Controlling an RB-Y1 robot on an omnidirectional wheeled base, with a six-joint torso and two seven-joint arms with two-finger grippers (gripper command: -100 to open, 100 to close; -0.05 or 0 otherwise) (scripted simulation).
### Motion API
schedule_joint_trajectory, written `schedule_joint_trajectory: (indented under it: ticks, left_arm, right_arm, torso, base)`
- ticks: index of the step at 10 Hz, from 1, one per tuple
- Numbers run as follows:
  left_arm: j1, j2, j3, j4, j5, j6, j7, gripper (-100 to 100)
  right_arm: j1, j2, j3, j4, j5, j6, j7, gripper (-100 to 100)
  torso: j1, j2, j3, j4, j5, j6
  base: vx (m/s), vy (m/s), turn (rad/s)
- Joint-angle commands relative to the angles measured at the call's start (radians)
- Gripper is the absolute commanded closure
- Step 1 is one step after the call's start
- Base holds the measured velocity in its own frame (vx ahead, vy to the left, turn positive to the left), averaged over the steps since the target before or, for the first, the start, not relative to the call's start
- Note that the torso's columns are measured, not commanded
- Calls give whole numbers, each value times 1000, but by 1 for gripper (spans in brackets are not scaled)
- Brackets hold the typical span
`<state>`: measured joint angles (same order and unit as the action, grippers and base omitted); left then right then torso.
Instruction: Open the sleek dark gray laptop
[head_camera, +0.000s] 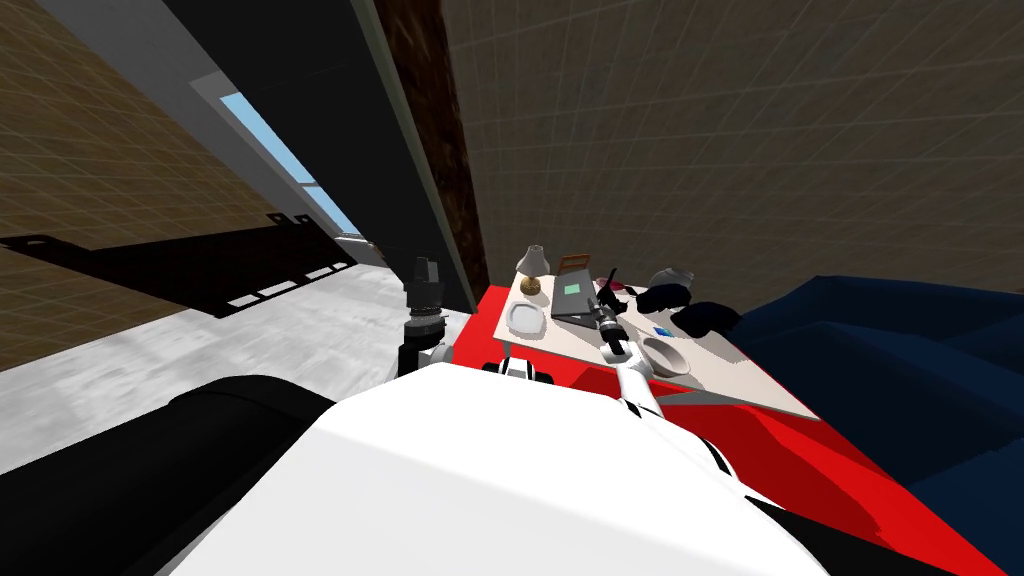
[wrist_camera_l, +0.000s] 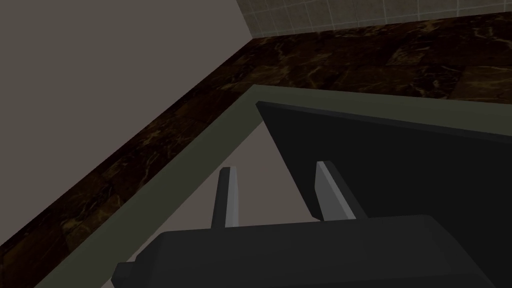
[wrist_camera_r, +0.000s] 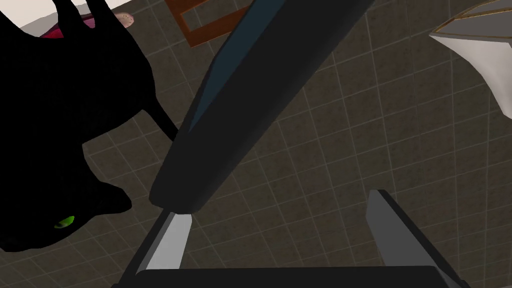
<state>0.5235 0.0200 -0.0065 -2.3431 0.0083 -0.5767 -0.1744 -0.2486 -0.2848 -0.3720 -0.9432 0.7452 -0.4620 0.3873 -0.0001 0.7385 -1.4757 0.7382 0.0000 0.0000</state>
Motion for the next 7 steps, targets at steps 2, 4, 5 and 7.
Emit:
schedule_joint_trajectory:
  ticks: [2, 4, 5, 7]
  left_arm:
    - [0, 0, 0, 0, 0, 0, 0, 0]
    - [0, 0, 0, 0, 0, 0, 0, 0]
    - [0, 0, 0, 0, 0, 0, 0, 0]
    - [0, 0, 0, 0, 0, 0, 0, 0]
  right_arm:
    - [-26, -10, 7, 12, -3, 22, -5, 0]
    - [-25, -10, 7, 12, -3, 21, -5, 0]
    - [-25, -10, 7, 12, -3, 21, -5, 0]
    - [-25, -10, 7, 12, -3, 21, -5, 0]
  torso:
    - [0, -3, -2, -1, 0, 0]
    - [0, -2, -2, -1, 0, 0]
    - [0, -1, -1, 0, 0, 0]
    - [0, 0, 0, 0, 0, 0]
  base:
    - [-19, 3, 2]
    - [0, 0, 0]
    - [0, 0, 0]
    - [0, 0, 0]
